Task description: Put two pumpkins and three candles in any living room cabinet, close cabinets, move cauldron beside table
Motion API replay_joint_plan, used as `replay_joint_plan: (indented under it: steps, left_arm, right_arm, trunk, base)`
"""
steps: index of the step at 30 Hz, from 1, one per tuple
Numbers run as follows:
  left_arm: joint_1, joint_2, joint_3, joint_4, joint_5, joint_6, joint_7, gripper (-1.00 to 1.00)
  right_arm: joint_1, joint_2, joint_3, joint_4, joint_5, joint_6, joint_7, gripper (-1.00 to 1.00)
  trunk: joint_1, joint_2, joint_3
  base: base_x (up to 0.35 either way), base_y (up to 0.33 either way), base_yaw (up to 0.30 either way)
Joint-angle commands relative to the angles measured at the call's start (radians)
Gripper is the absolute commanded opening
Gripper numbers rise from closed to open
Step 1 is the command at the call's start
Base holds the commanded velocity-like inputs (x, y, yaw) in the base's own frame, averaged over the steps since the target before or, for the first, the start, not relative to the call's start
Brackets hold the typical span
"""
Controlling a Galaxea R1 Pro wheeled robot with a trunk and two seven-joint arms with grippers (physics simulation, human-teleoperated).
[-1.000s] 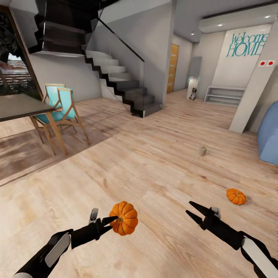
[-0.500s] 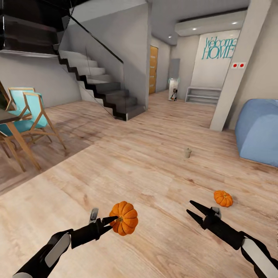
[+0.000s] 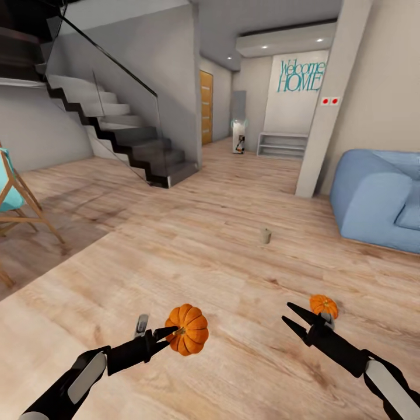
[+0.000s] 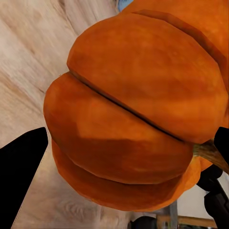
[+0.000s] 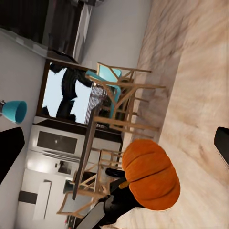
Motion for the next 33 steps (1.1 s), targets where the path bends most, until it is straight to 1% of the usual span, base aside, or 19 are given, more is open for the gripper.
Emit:
replay_joint_plan:
  steps: [1,21,25,30,33]
  left_arm:
    - [-0.001,0.001,-0.003,-0.001,0.016,0.01,0.002,-1.0]
    - [-0.001,0.002,-0.001,-0.001,0.018,0.01,0.002,-1.0]
    - [-0.001,0.003,-0.001,-0.001,0.019,0.01,0.0,-1.0]
    - [0.0,0.003,0.0,-0.001,0.021,0.01,0.0,-1.0]
    - [0.0,0.003,0.0,-0.001,0.021,0.01,0.0,-1.0]
  right_arm:
    - [-0.001,-0.001,0.002,0.001,-0.01,0.004,-0.002,1.0]
    - [-0.001,-0.001,0.003,0.0,-0.012,0.002,-0.002,1.0]
    - [-0.001,-0.001,0.003,0.0,-0.024,0.002,-0.002,1.0]
    - [-0.001,-0.001,0.003,0.004,-0.027,0.002,-0.003,1.0]
    - [-0.001,-0.001,0.003,0.025,-0.03,0.002,-0.003,1.0]
  trunk:
    - [0.0,0.0,-0.001]
    - [0.0,0.0,-0.001]
    - [0.0,0.0,0.002]
    - [0.0,0.0,0.005]
    - [0.0,0.0,0.008]
  base:
    - [0.336,0.0,-0.027]
    - [0.336,0.0,-0.003]
    - [0.333,0.06,-0.182]
    - [0.301,0.144,-0.256]
    - [0.277,0.176,-0.266]
